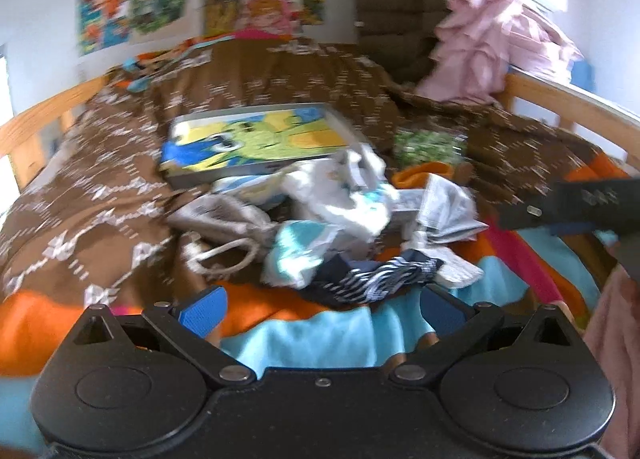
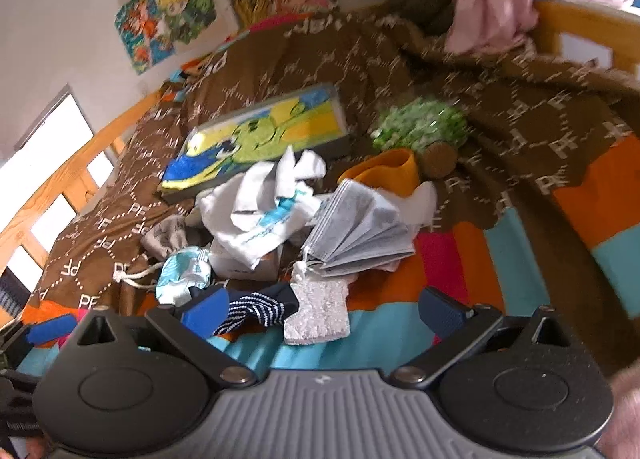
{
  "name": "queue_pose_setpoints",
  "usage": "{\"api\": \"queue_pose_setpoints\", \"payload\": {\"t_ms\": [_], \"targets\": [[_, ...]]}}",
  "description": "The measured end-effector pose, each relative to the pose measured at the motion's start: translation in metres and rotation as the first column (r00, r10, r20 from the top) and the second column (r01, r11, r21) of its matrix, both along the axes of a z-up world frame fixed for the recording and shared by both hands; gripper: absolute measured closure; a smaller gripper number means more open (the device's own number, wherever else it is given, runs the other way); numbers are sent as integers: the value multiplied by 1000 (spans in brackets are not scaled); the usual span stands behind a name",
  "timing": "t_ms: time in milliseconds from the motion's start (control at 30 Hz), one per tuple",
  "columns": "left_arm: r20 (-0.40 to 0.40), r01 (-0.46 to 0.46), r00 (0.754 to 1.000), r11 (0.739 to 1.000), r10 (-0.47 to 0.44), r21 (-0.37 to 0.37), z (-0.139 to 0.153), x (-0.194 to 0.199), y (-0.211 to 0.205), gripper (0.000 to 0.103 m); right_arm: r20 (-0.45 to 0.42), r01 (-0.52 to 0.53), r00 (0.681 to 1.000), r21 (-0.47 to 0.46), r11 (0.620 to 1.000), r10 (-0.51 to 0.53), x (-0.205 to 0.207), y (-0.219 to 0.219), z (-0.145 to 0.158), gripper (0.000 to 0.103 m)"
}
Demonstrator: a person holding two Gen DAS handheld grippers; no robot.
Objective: Organize soft objects
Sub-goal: 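Move left tool to navy striped sock while right tool approaches white textured cloth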
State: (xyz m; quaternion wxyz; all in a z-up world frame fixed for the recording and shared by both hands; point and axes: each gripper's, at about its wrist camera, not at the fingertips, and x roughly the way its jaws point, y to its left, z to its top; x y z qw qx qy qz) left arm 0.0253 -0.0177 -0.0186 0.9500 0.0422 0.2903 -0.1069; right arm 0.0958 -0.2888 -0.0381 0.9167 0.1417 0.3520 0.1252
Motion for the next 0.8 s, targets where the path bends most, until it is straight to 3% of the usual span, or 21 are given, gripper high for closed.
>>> {"api": "queue_pose_setpoints", "payload": {"t_ms": [133, 333, 467, 633, 800], "targets": [[2, 127, 992, 991, -127, 42, -8, 16, -14, 1, -76, -113, 991, 8, 994, 114, 30, 0, -7, 0], [-49, 236, 971, 971, -234, 46, -29, 52, -22, 2, -147, -263, 958, -101, 959, 247, 52, 16, -18, 0], [-97, 306, 949, 951, -300, 51, -44, 75, -28, 7, -161, -299, 948, -162, 940, 273, 56, 25, -25, 0], [-166, 406, 906, 909, -388, 91, -56, 91, -37, 14, -219, -309, 935, -120, 943, 279, 69, 21, -36, 3], [-215, 433, 888, 896, -406, 95, -63, 105, -32, 18, -244, -344, 920, -121, 931, 308, 75, 27, -45, 5]]}}
